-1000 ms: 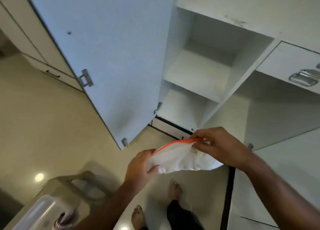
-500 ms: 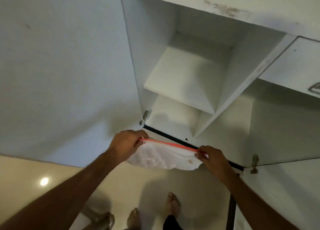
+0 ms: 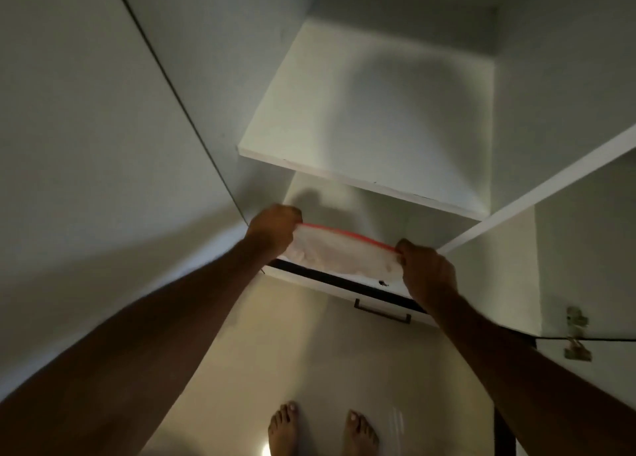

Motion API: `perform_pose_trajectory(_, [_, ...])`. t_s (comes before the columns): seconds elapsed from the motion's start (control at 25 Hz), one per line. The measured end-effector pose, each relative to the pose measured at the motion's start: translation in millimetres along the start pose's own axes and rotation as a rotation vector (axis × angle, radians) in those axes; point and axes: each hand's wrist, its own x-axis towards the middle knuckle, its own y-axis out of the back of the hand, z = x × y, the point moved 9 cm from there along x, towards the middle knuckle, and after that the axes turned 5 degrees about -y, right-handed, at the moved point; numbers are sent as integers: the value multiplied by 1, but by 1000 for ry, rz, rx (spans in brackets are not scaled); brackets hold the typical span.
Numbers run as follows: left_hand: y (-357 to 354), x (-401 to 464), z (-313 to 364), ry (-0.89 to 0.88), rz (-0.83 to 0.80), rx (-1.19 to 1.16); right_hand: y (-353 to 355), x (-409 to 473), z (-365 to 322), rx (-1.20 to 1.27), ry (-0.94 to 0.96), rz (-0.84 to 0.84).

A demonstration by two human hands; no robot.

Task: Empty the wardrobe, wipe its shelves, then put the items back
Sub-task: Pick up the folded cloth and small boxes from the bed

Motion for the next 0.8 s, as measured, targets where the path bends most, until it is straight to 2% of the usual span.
perform_pose_trajectory(0.08, [7, 47, -7, 37, 90, -76, 4, 44, -5, 11, -31, 68])
perform_pose_trajectory(0.2, [18, 95, -13, 37, 270, -144, -3, 100, -3, -137, -69, 106])
perform_pose_trajectory(0.32, [6, 109, -9, -74, 468, -118, -15, 129, 13, -170, -96, 314])
perform_pose_trajectory(0.4, [-31, 107, -15, -168, 529, -148, -47, 125, 15, -154, -50, 420])
perform_pose_trajectory(0.48, [-94, 111, -30, -177, 378, -170, -97, 117, 15, -130, -17, 391])
perform_pose_trajectory(0.6, [-185, 106, -46, -140, 96, -44, -188, 111, 17, -57, -65, 134])
perform_pose_trajectory(0.68, [-217, 98, -50, -126, 31, 32, -230, 101, 16, -24, -73, 38])
perform_pose_trajectory(0.8, [-229, 102, -53, -84, 10, 106, -249, 119, 19, -22, -76, 14])
